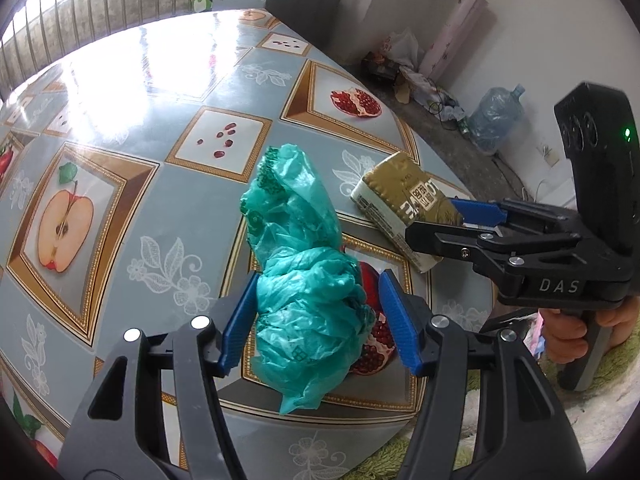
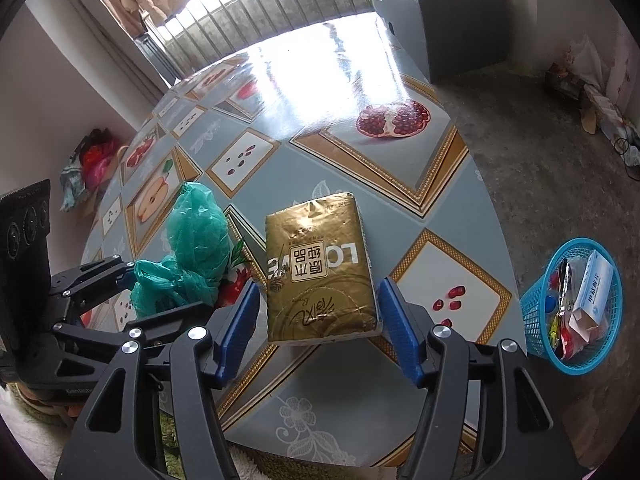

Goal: Collect trash
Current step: 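Lift the green bag with the left tool while the right tool lifts the gold box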

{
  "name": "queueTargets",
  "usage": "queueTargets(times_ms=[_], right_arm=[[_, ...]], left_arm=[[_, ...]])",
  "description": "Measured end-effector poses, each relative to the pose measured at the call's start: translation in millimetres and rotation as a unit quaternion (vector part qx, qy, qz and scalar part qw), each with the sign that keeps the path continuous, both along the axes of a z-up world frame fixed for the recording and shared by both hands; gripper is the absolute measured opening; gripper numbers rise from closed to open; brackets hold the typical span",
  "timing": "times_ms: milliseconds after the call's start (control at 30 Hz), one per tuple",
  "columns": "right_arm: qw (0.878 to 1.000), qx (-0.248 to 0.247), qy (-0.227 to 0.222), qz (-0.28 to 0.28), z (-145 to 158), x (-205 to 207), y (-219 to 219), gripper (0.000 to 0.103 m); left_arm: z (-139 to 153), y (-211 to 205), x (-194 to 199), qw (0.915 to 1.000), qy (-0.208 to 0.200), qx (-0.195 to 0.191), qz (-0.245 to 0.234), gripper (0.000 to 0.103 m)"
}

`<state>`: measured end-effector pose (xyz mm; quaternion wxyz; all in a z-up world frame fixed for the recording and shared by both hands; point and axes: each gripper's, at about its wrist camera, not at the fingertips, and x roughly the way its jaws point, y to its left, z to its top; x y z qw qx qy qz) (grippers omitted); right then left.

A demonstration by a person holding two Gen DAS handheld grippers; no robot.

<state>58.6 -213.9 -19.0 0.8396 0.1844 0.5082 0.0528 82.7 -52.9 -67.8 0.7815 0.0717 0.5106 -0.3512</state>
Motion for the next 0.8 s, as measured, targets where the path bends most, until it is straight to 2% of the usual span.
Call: queueTargets(times_ms=[100,567,667,800], right_arm=[[1.0,-0.005,0.001,0.004,-1.0,1.0,2.1,0.062],[1.0,-0.018,0.001,0.011,-3.2,4.9,4.8,0.062],[1.0,-0.022,0.001,0.01,-3.5,5.1,5.1,0.055],[1.0,-0.013,-0.003,0.005,-2.7,3.7,1.5,0.052]], left_arm=[[-1.4,-3.4,-1.4,0.9999,-0.006,0.008,-0.005,0.053],[0.0,-5.4,-5.6,0.9995,-0.022,0.02,-0.01,0.05],[0.5,-5.3,-6.3,0.9995,-0.024,0.02,-0.01,0.049],[5.4,-2.0,-7.9,0.9993,-0.033,0.013,-0.008,0.048]])
